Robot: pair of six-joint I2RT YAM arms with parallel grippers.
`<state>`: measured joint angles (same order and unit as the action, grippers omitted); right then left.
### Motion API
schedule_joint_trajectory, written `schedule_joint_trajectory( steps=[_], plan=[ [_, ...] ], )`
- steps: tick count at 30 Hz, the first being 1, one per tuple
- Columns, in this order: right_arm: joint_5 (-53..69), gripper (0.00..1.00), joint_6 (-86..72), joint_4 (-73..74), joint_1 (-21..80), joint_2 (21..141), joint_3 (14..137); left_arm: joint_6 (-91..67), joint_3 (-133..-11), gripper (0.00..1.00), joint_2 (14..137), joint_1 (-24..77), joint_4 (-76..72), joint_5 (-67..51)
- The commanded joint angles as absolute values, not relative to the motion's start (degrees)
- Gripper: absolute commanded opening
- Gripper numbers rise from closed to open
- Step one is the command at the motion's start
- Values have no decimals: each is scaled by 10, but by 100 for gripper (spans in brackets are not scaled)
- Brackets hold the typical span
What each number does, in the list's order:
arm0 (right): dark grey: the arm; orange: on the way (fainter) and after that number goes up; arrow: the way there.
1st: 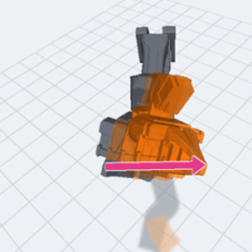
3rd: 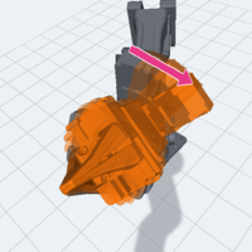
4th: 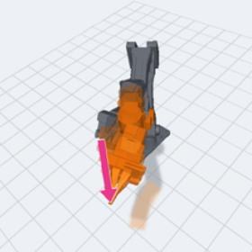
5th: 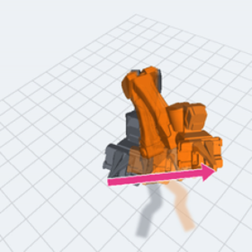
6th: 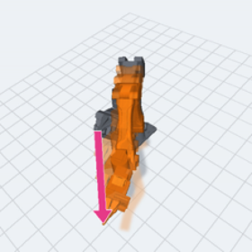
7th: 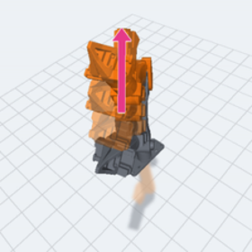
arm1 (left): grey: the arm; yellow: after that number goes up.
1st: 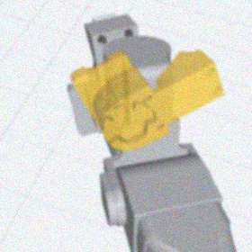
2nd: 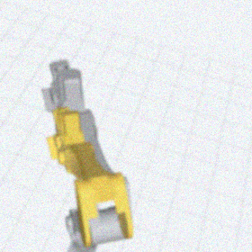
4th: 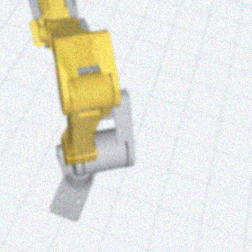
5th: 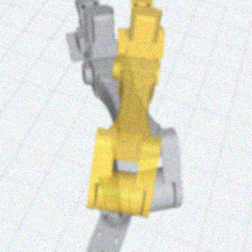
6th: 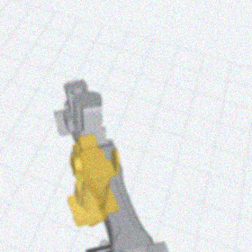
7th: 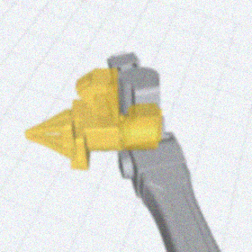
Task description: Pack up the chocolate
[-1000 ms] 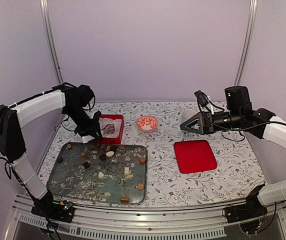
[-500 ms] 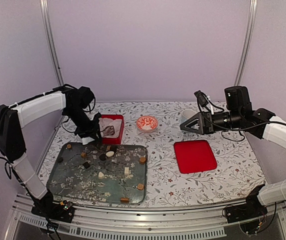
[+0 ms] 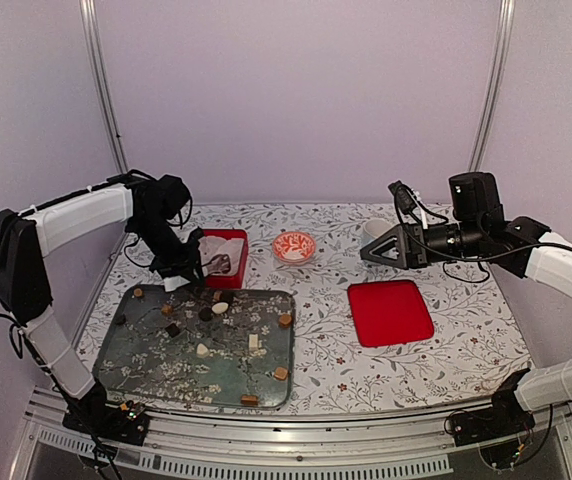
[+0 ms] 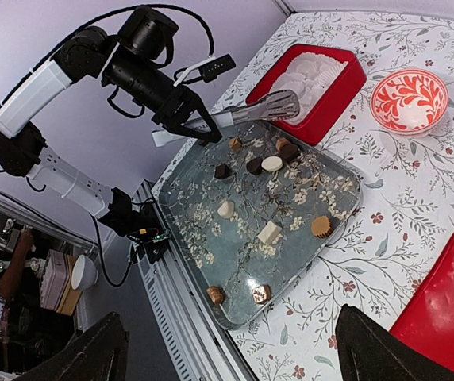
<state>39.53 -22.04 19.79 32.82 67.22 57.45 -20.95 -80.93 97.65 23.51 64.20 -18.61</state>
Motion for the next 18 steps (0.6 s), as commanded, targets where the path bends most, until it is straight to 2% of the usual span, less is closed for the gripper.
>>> schedule_joint_trajectory(
  steps=[1, 7, 18],
  plan=[
    [393, 93, -223, 200, 326, 668, 582, -201, -815, 27, 975, 241, 638, -188],
    [395, 93, -224, 197, 325, 668, 584, -202, -813, 34, 964, 240, 642, -184],
    [402, 93, -226, 189, 325, 673, 589, -209, -838, 33, 907, 248, 651, -170]
  ],
)
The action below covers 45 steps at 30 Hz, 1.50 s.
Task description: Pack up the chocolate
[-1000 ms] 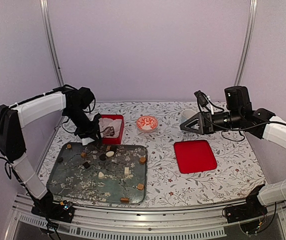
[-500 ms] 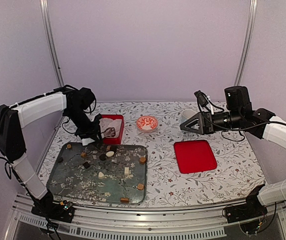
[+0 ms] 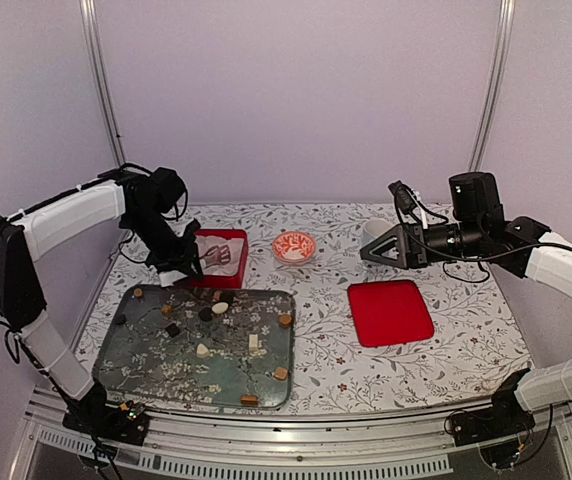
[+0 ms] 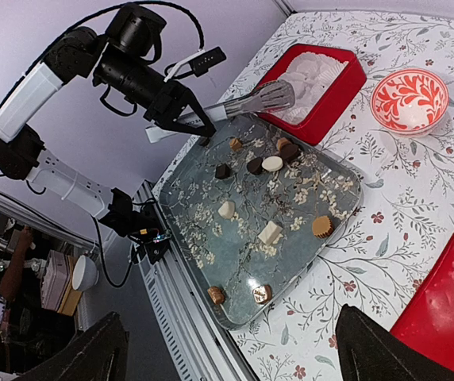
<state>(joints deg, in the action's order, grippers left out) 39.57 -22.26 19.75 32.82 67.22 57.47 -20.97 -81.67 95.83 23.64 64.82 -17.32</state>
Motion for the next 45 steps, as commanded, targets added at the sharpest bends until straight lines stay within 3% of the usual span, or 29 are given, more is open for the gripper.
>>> schedule_joint_trajectory(
  steps=[1, 23, 45],
  plan=[
    [402, 93, -227, 188, 326, 672, 590, -212, -836, 33, 898, 252, 652, -169],
    [402, 93, -229, 182, 326, 659, 567, -486, -680, 34, 774, 569, 663, -116],
    [384, 93, -245, 182, 326, 624, 544, -498, -704, 37, 898, 635, 632, -68]
  ],
)
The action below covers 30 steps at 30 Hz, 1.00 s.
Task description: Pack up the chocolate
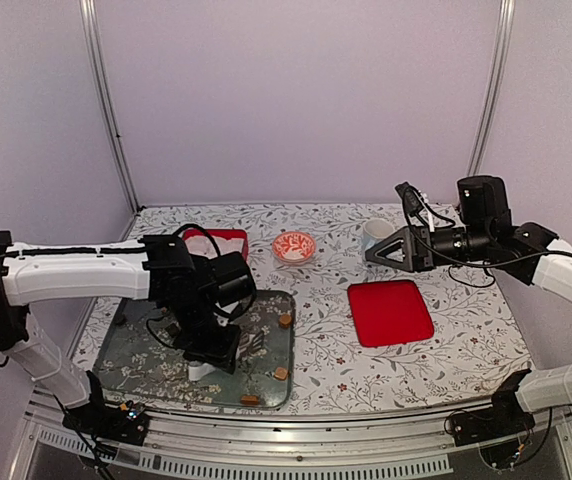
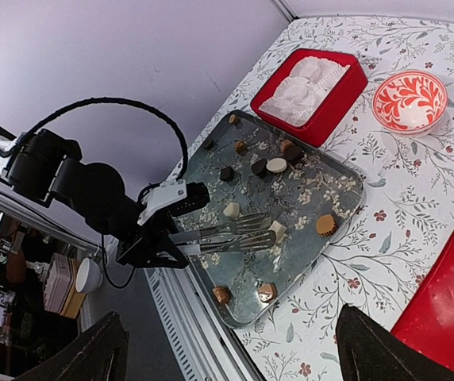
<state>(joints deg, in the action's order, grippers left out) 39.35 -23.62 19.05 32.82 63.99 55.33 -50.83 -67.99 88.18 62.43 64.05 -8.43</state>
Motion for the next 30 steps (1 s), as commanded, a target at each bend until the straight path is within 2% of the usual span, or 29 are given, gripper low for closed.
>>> schedule_joint_trajectory(
  steps=[1, 19, 30],
  plan=[
    [383, 93, -246, 182, 325, 622, 544, -496, -706, 37, 902, 635, 632, -67],
    [374, 93, -250, 183, 325, 622, 540, -463, -727, 24, 906, 618, 677, -34],
    [373, 93, -250, 179, 325, 632, 549, -425, -738, 22, 810, 510, 655, -64]
  ],
)
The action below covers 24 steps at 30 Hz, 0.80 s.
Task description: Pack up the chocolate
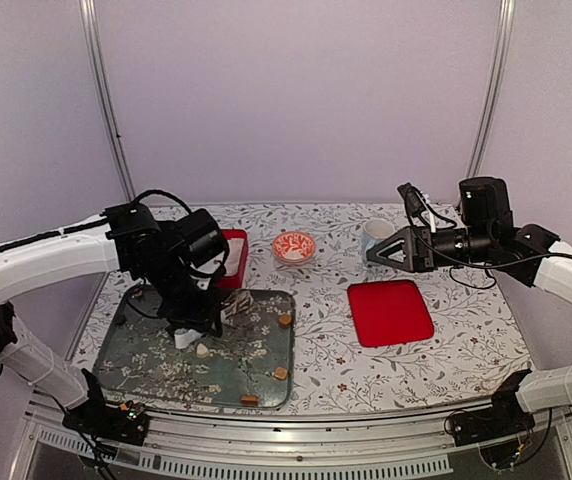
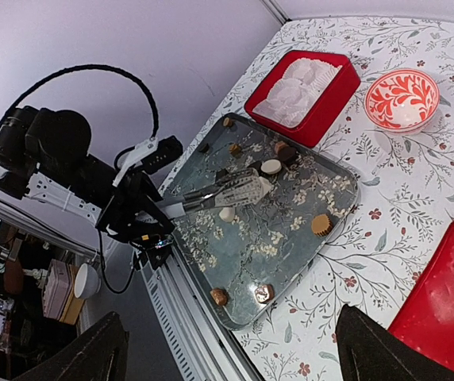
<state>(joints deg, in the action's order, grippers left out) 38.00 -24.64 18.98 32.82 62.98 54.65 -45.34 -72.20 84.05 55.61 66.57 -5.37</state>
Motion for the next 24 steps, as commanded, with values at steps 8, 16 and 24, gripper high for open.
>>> schedule_joint_trajectory(
  steps=[8, 16, 24],
  plan=[
    [361, 93, -253, 173, 326, 638, 556, -354, -774, 22, 796, 373, 658, -71],
    [356, 94, -259, 163, 325, 655, 561, -295, -774, 22, 814, 255, 639, -82],
    [354, 96, -263, 156, 325, 672, 563, -252, -781, 23, 863, 213, 618, -102]
  ],
)
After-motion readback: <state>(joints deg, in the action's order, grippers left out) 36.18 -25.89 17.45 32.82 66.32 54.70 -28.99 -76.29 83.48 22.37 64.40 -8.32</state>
